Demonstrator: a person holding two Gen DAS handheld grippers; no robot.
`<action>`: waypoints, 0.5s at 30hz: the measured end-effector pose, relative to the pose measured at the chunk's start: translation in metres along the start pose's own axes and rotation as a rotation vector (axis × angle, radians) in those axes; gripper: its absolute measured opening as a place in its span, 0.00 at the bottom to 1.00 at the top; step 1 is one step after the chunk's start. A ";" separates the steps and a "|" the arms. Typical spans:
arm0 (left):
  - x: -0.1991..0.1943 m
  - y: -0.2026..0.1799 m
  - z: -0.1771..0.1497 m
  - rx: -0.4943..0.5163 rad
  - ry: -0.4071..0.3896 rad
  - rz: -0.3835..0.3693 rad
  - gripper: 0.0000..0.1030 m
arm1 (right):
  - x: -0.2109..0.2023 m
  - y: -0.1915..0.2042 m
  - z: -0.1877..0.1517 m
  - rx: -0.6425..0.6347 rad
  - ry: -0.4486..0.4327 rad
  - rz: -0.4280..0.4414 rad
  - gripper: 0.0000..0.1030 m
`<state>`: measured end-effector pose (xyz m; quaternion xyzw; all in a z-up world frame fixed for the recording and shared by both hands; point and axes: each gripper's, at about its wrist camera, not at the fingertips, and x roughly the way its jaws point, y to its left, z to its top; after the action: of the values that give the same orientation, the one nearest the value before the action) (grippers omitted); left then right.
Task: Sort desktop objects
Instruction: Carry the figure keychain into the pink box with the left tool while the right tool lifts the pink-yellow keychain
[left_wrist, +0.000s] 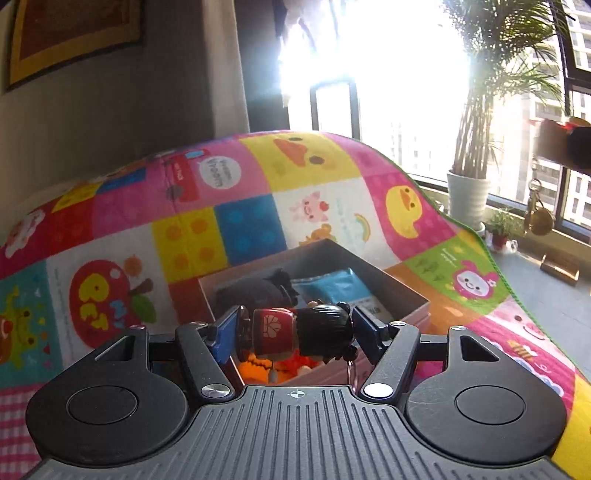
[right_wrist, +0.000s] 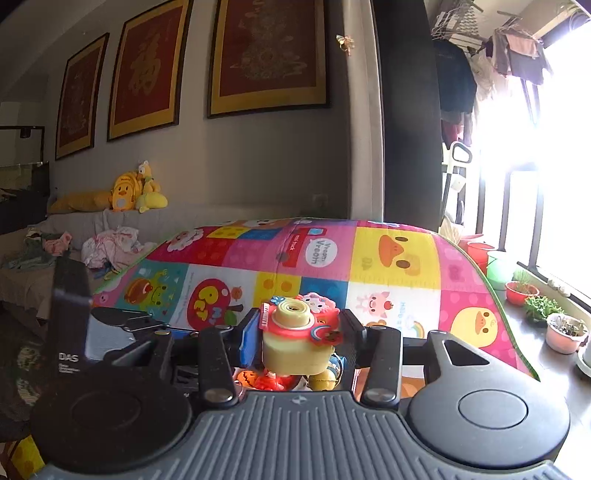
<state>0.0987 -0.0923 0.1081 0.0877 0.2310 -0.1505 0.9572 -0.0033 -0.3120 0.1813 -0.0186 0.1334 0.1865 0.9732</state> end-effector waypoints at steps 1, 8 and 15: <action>0.012 0.003 0.000 -0.011 0.008 0.001 0.68 | 0.003 -0.002 -0.002 0.004 0.007 -0.001 0.43; 0.043 0.021 -0.022 -0.072 0.053 -0.026 0.89 | 0.036 -0.013 -0.015 0.027 0.082 -0.020 0.43; 0.003 0.036 -0.046 -0.136 0.034 -0.047 0.96 | 0.083 -0.021 -0.011 0.071 0.152 -0.011 0.43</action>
<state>0.0935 -0.0477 0.0697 0.0194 0.2590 -0.1556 0.9531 0.0755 -0.3027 0.1484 0.0013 0.2133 0.1743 0.9613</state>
